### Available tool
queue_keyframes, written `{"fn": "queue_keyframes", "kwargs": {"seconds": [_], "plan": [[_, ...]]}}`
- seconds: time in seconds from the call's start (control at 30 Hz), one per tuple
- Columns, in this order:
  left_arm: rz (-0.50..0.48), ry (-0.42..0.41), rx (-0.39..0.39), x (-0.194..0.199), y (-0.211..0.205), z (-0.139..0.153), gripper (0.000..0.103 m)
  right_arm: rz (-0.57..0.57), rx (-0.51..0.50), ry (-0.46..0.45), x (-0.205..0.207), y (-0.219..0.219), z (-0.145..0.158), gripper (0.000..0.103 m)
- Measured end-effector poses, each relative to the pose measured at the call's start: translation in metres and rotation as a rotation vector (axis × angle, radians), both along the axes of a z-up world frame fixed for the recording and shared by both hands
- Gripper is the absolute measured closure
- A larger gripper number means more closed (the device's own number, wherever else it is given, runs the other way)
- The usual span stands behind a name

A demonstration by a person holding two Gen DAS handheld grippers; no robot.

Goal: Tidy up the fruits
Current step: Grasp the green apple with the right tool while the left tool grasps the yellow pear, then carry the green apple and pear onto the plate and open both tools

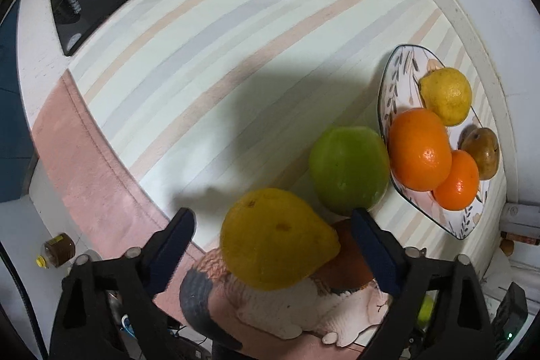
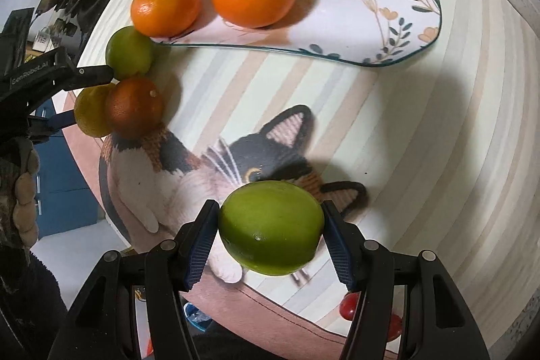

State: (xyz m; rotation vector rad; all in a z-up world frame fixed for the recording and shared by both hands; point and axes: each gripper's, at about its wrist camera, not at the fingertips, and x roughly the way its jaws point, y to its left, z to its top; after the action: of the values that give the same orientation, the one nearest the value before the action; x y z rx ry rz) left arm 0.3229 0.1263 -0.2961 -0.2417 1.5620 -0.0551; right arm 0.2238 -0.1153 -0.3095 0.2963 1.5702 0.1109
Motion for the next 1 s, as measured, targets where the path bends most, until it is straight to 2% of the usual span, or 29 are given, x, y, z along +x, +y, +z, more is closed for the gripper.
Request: {"fn": "queue_keyframes", "kwargs": {"seconds": [0.07, 0.13, 0.43, 0.57, 0.63, 0.8, 1.0], "plan": [[-0.006, -0.011, -0.016, -0.002, -0.004, 0.002, 0.025, -0.003, 0.0, 0.006, -0.003, -0.005, -0.001, 0.039], [-0.027, -0.031, 0.011, -0.007, -0.007, 0.009, 0.036, -0.007, 0.004, 0.011, -0.006, -0.001, -0.007, 0.039], [-0.06, -0.048, 0.007, -0.026, -0.003, 0.008, 0.033, 0.005, -0.008, 0.018, -0.005, 0.003, -0.016, 0.039], [-0.017, -0.022, -0.037, -0.023, 0.005, 0.001, 0.033, 0.006, -0.008, 0.014, -0.001, 0.003, -0.016, 0.039], [-0.014, -0.015, -0.033, -0.024, 0.004, 0.001, 0.035, 0.007, -0.009, 0.013, -0.002, 0.002, -0.015, 0.039], [-0.002, -0.028, -0.017, -0.036, 0.005, 0.008, 0.035, -0.021, 0.027, 0.027, 0.0, -0.008, -0.017, 0.039], [-0.015, -0.031, -0.052, -0.068, 0.001, 0.021, 0.036, -0.035, 0.056, 0.037, 0.0, -0.014, -0.017, 0.039]]}}
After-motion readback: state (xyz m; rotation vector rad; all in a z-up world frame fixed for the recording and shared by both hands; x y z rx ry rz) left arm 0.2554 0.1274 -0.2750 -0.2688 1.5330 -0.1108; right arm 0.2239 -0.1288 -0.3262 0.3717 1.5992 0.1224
